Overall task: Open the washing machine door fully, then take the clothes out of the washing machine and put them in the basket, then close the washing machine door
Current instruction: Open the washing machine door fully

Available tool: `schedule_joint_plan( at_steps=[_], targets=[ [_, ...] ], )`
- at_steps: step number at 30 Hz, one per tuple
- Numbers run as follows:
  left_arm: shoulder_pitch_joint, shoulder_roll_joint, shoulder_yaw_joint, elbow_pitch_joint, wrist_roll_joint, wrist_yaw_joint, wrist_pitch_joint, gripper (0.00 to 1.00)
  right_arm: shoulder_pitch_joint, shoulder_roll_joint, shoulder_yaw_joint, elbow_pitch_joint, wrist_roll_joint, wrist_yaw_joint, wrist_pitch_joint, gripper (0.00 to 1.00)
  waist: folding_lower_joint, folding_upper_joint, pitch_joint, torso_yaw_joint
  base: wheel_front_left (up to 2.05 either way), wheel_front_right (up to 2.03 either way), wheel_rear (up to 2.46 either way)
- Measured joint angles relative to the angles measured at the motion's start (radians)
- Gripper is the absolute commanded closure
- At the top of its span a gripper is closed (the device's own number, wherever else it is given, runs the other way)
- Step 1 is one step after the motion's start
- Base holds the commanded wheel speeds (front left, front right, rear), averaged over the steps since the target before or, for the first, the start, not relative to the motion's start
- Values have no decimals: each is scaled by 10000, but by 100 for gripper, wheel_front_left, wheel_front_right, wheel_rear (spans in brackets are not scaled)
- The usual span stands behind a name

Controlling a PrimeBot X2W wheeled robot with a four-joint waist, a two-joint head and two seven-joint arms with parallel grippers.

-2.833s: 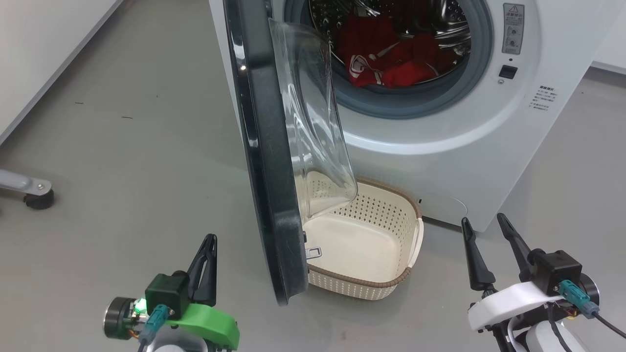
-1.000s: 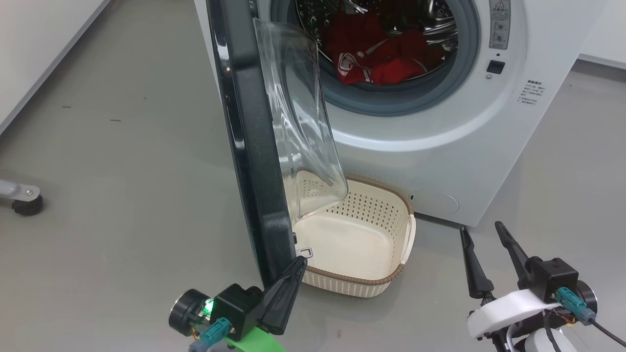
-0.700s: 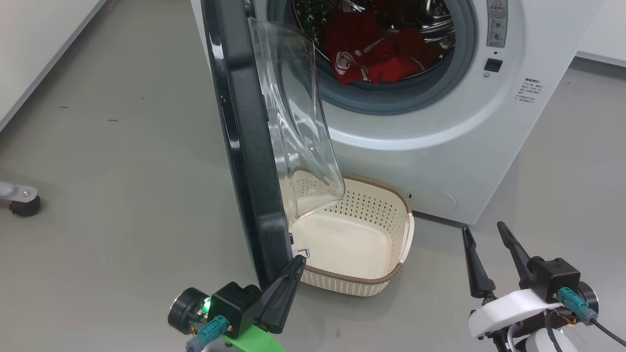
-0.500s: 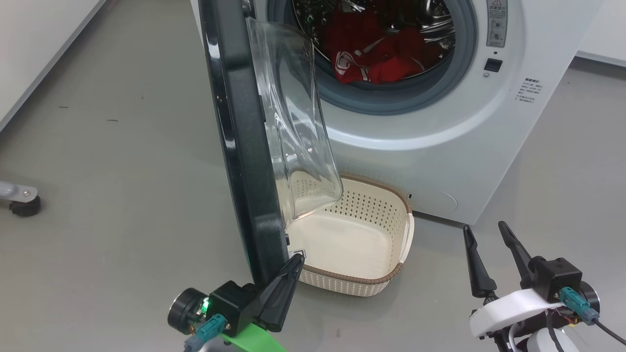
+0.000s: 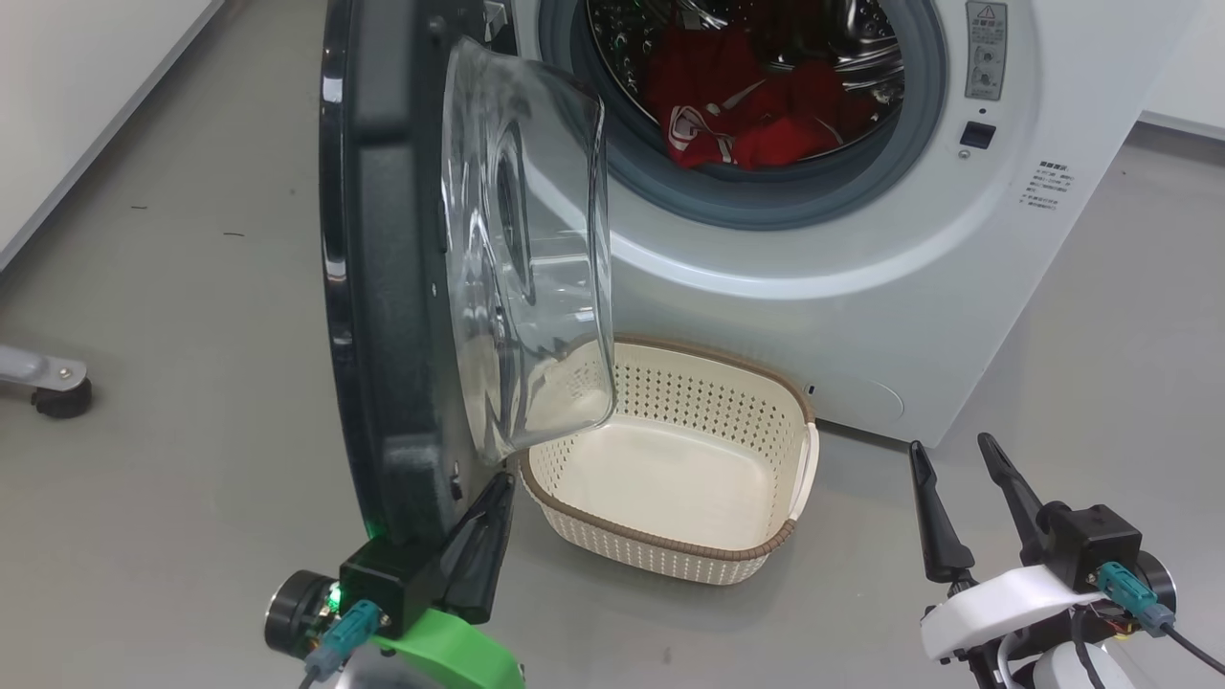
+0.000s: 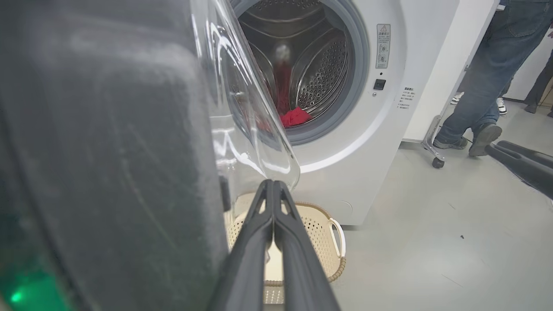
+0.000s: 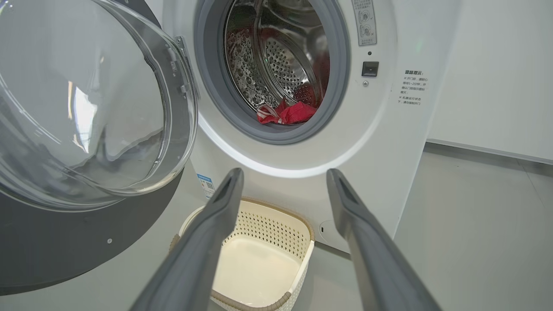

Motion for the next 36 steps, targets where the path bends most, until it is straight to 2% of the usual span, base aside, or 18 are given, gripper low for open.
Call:
schedule_joint_plan(
  at_steps=[13, 36],
  targets=[
    [9, 286, 1381, 523, -115, 407, -564, 100, 18, 40, -128, 38, -35, 31, 0, 0, 0, 0, 7, -2, 0, 0, 0],
    [-481, 725, 3766, 1528, -679, 556, -1237, 100, 1, 77, -351, -12, -140, 136, 0, 0, 1, 0, 460, -252, 0, 0, 0]
  ],
)
